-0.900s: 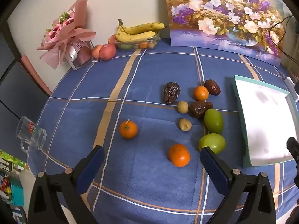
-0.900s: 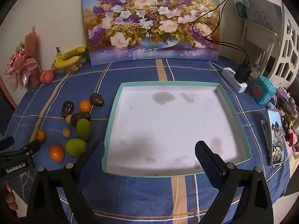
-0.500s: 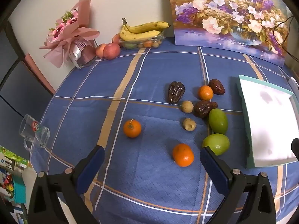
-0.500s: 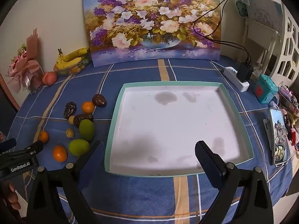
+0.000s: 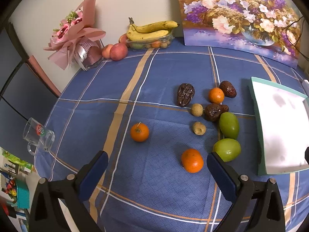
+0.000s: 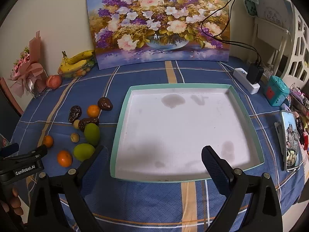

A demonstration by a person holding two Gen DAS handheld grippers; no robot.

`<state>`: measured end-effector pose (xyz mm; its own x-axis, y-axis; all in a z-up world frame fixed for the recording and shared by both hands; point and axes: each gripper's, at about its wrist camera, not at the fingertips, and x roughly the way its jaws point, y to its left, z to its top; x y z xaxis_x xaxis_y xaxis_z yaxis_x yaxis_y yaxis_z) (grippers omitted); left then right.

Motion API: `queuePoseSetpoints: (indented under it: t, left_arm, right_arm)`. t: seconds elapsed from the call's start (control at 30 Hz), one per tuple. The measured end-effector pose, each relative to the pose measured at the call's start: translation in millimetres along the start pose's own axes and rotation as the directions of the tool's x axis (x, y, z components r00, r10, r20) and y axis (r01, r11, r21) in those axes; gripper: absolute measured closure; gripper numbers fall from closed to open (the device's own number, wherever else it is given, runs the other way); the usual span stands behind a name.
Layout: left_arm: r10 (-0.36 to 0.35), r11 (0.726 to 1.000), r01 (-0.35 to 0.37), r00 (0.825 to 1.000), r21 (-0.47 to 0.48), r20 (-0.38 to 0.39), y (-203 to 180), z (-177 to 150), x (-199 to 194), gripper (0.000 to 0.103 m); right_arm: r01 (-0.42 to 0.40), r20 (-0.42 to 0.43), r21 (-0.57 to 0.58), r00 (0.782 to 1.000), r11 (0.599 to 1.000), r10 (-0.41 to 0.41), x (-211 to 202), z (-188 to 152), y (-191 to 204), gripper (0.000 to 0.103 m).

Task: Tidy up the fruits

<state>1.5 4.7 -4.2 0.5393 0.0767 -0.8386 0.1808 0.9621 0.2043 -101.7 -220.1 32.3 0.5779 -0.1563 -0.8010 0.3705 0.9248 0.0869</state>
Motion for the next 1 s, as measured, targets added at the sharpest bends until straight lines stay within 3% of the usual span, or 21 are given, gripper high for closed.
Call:
queuePoseSetpoints:
  t: [1.0]
  left_arm:
    - [0.023,1.000,-0.023,1.000,0.018,-0.004,-4.7,0.2,-0.9,0.000]
  right_arm:
    - [-0.028,0.002,0.020,1.000,0.999,0.028,-1.1,-0.5,-5.0,0.005]
